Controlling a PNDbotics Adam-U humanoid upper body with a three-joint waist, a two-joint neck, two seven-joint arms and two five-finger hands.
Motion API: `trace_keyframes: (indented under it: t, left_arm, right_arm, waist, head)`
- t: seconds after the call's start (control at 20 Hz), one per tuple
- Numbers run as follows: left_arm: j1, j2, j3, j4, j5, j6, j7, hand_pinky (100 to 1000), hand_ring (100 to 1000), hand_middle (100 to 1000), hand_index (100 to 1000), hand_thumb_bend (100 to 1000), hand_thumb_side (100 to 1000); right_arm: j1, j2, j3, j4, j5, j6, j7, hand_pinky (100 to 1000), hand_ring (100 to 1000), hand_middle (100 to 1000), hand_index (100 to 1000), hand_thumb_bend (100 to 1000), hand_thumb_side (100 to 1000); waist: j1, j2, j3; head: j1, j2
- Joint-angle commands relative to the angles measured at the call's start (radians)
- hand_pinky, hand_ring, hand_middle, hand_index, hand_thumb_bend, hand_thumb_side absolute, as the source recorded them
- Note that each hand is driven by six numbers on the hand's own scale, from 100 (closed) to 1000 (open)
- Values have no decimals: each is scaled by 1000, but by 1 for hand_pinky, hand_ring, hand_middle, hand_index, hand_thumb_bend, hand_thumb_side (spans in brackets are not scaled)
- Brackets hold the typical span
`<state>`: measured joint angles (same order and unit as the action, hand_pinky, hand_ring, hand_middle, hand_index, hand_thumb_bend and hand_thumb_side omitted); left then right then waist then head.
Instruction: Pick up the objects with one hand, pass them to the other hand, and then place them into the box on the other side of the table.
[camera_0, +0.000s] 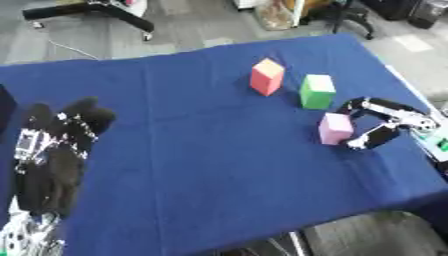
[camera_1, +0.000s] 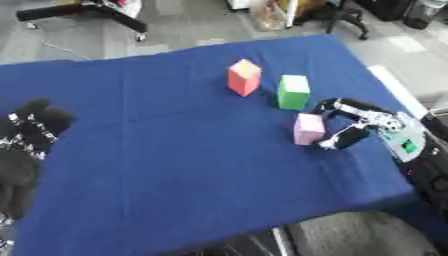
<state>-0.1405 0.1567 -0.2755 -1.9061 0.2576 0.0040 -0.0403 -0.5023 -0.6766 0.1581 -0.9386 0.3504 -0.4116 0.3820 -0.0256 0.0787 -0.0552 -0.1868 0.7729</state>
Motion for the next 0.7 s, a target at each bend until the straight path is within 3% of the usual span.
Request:
trace_keyframes:
  t: [0.05,0.15,0.2,0.3,0.7]
  left_arm:
    - [-9,1,0,-21,3,-1,2,943,779,664,835,359,933]
    - [-9,1,0,-20,3,-1,3,943,778,664,835,360,933]
    - [-8,1,0,-20,3,-1,3,943,778,664,835,354,936]
    - [-8,1,1,-20,3,-1,4,943,778,664,835,360,933]
    - [-6,1,2,-18,2,0,6,943,777,662,833,359,936]
  right_arm:
    - [-17,-31,-10,-19,-12,-2,-20,841,929,786,553,365,176]
    - [-15,-34,-11,-27,-17,-6,-38,837,924,778,519,345,174]
    - [-14,-35,-10,-31,-20,-8,-46,837,923,777,511,324,215]
    - [-11,-38,-10,-42,-28,-12,-62,835,920,772,497,334,172]
    - [9,-63,-1,-170,-92,-27,-97,834,918,769,477,346,184]
  waist:
    - [-3,-13,0]
    - [-3,-12,-1]
    - [-3,-12,-1]
    - [-3,-12,-1]
    - [-3,-11,-4]
  head:
    - [-3,-3]
    - [-3,-3]
    - [-3,-3]
    - [-3,-3]
    - [5,-3]
